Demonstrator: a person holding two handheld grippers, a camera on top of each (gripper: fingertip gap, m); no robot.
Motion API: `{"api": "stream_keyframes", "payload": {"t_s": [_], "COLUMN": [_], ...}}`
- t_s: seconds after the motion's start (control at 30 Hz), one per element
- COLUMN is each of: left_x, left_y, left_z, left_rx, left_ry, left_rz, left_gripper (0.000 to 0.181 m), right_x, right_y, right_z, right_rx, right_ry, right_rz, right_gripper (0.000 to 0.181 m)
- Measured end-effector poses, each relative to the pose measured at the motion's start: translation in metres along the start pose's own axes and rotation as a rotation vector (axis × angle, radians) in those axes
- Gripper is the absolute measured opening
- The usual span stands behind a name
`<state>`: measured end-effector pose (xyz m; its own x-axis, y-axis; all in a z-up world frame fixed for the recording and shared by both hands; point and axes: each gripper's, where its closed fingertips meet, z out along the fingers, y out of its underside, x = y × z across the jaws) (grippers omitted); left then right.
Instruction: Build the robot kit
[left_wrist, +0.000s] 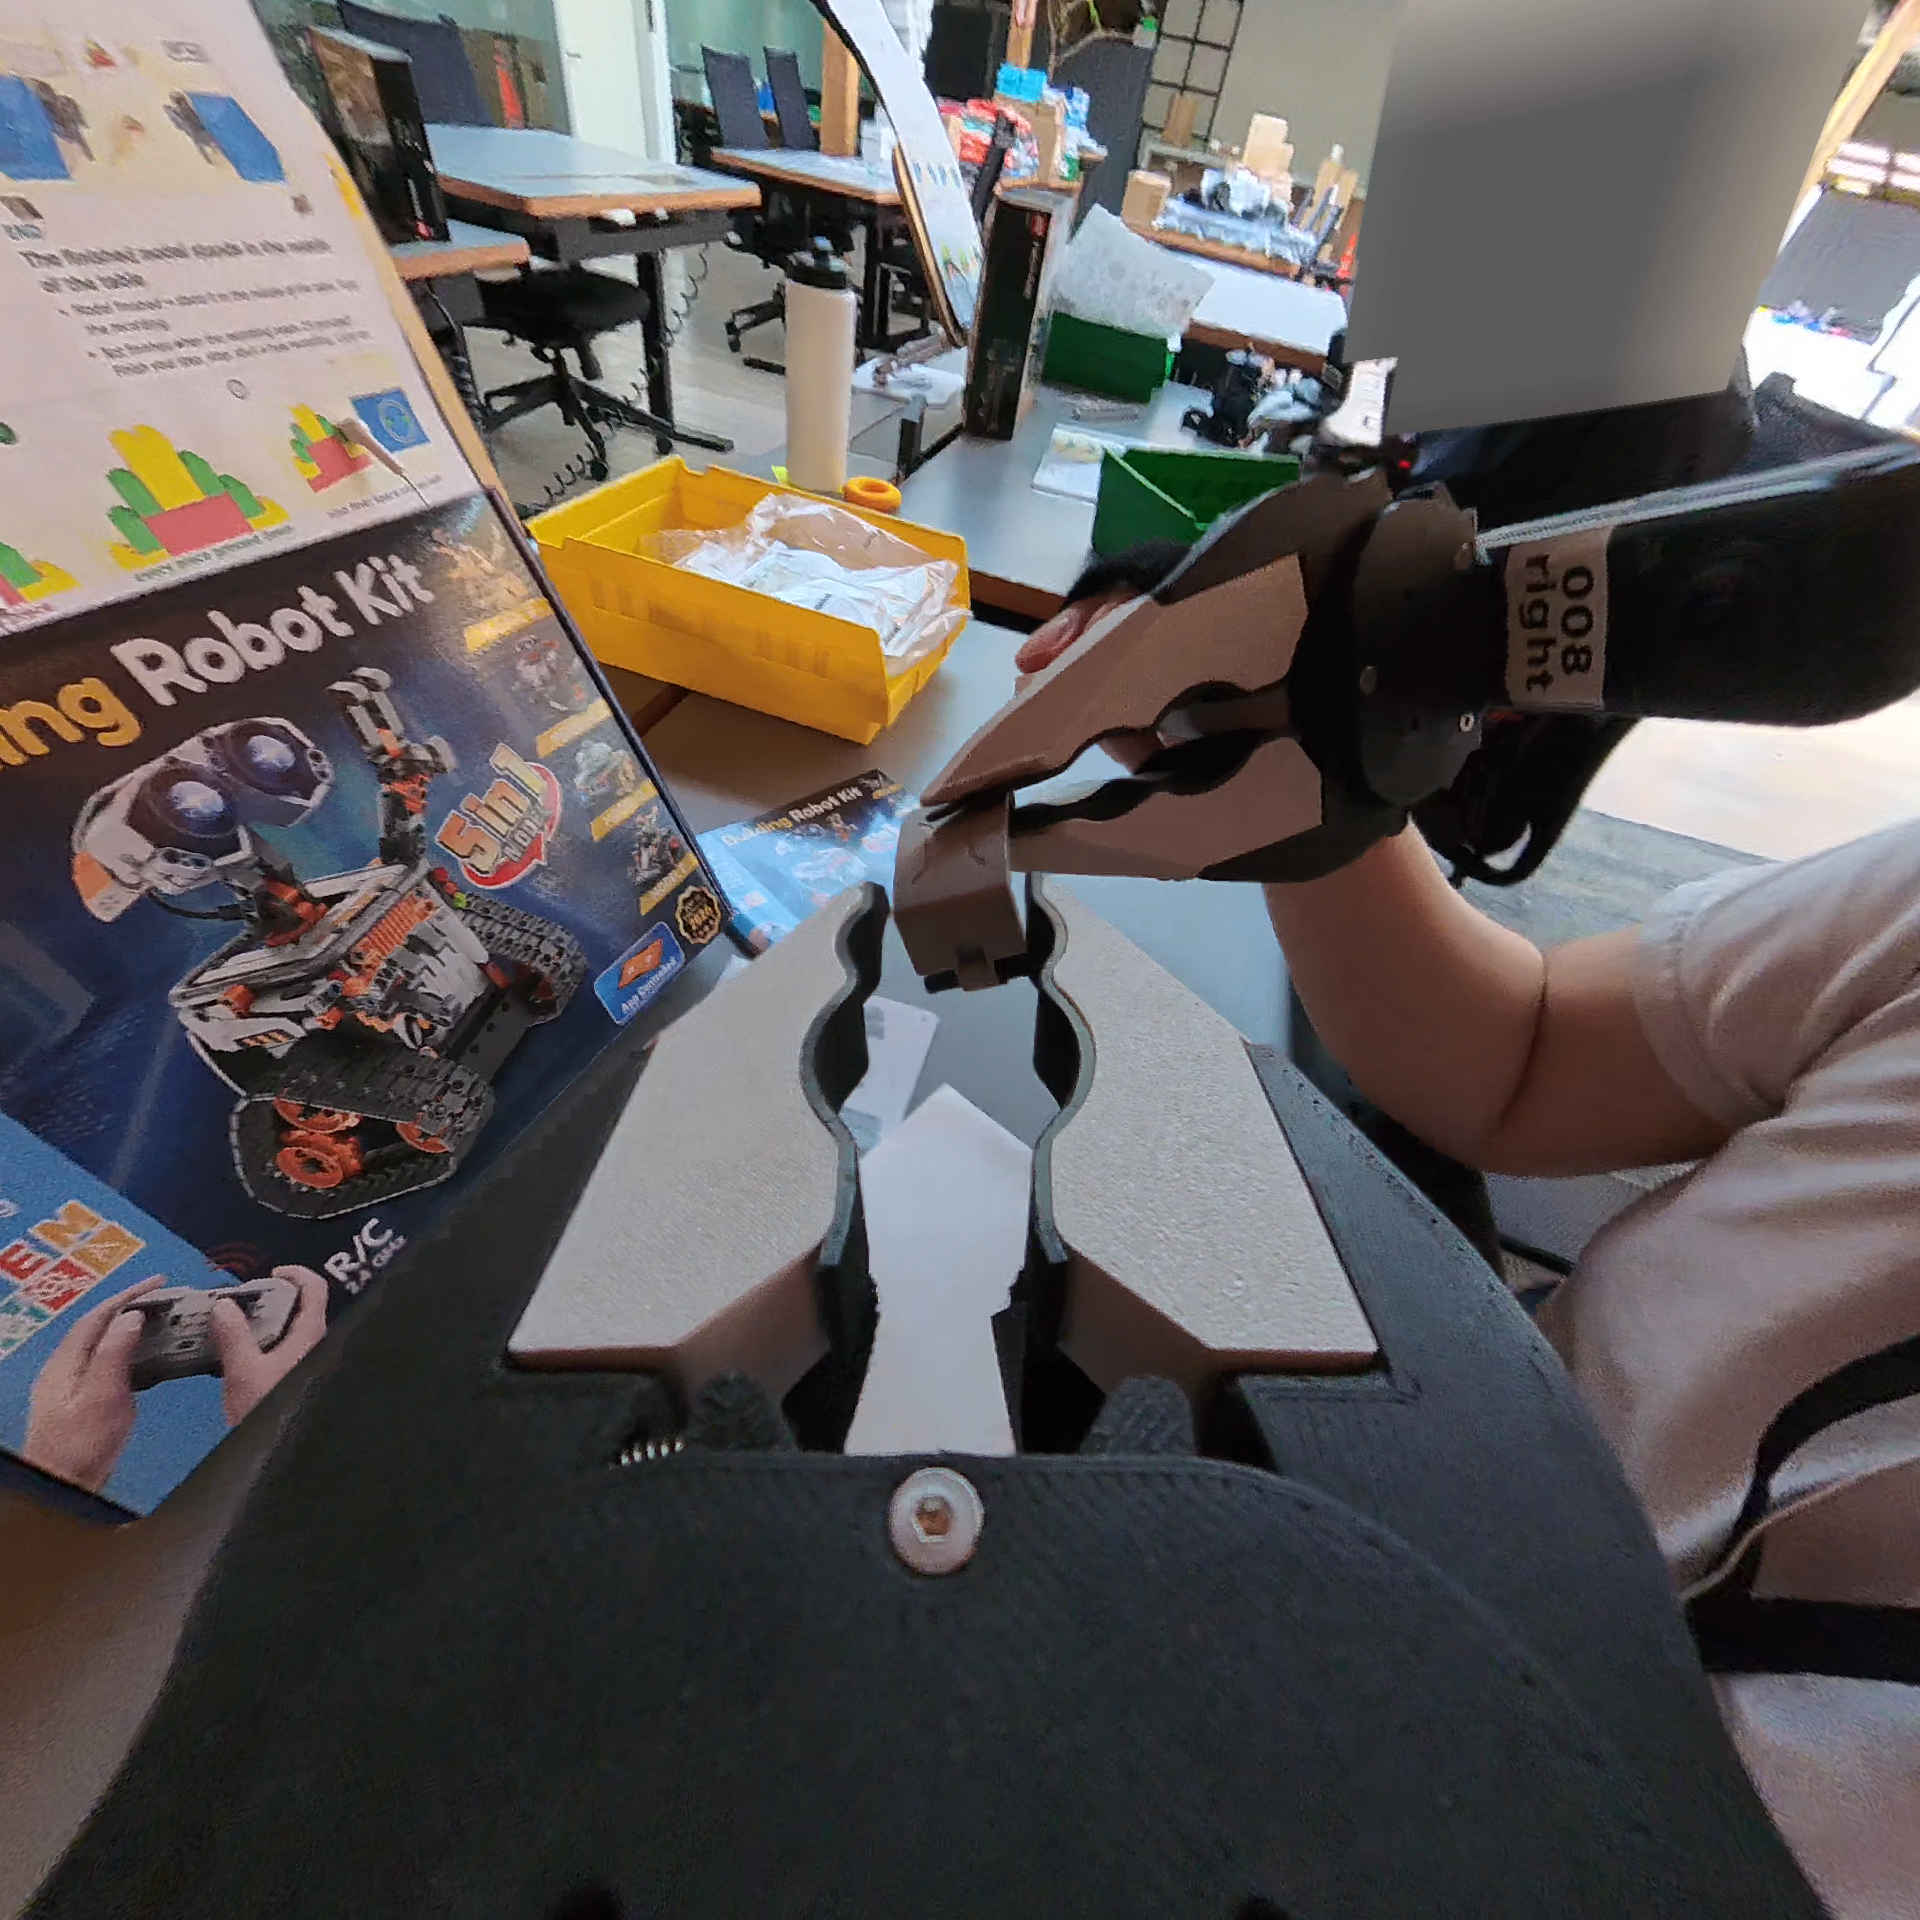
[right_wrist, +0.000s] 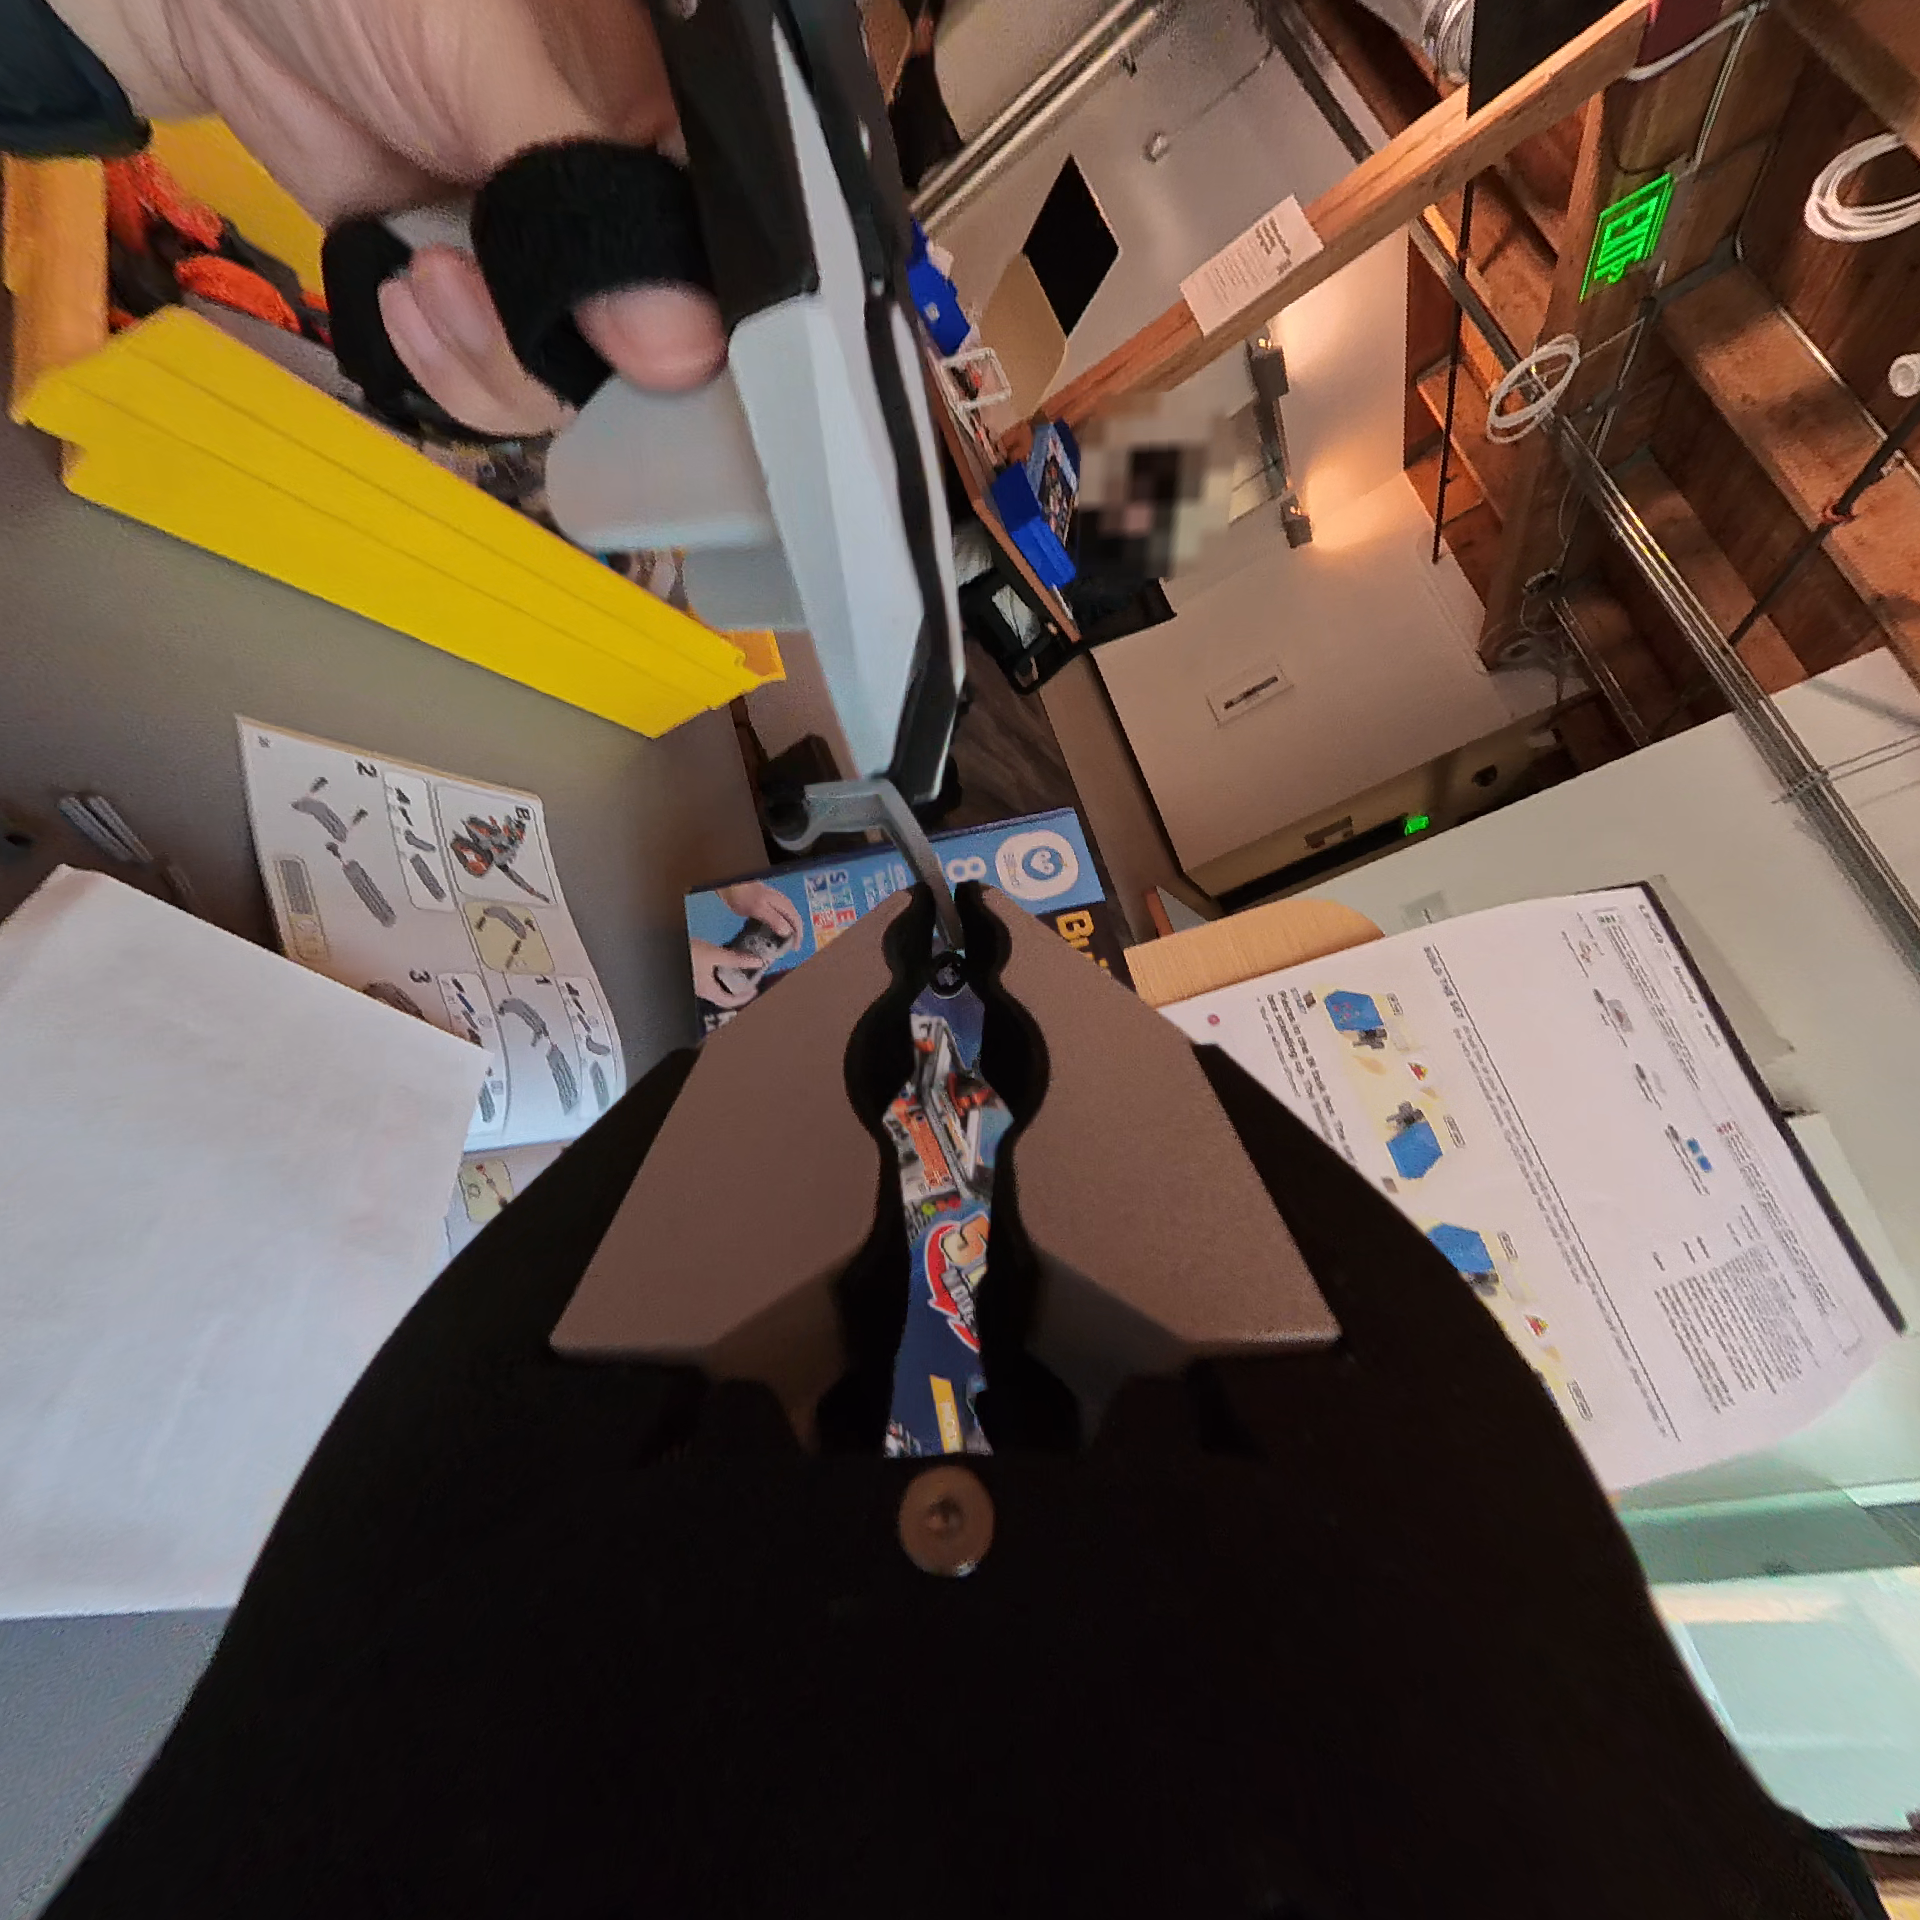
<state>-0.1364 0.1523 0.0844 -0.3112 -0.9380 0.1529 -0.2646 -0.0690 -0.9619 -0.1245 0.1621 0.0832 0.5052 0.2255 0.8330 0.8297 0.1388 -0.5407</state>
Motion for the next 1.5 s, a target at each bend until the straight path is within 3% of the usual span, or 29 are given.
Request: {"api": "stream_keyframes", "payload": {"t_s": [0.17, 0.33, 0.53, 1.0, 1.5], "left_x": [-0.011, -0.022, -0.015, -0.019, -0.023], "left_y": [-0.019, -0.029, -0.040, -0.039, -0.038], "left_z": [-0.018, -0.043, -0.060, -0.075, -0.081], "left_rx": [0.124, 0.194, 0.258, 0.270, 0.268], "left_ry": [-0.045, -0.171, -0.174, -0.221, -0.248], "left_rz": [-0.058, -0.029, -0.017, -0.006, -0.006], "left_gripper": [0.031, 0.026, 0.022, 0.020, 0.020], "right_x": [0.006, 0.014, 0.013, -0.012, -0.010], "right_y": [0.009, 0.000, -0.013, -0.027, -0.019], "right_z": [-0.005, -0.016, -0.024, -0.003, 0.005], "right_rx": [0.004, 0.112, 0.241, 0.279, 0.290], "right_ry": [0.016, 0.024, -0.001, -0.067, -0.037], "right_rz": [0.016, 0.085, 0.130, 0.132, 0.176], "right_gripper": [0.003, 0.003, 0.003, 0.003, 0.003]}}
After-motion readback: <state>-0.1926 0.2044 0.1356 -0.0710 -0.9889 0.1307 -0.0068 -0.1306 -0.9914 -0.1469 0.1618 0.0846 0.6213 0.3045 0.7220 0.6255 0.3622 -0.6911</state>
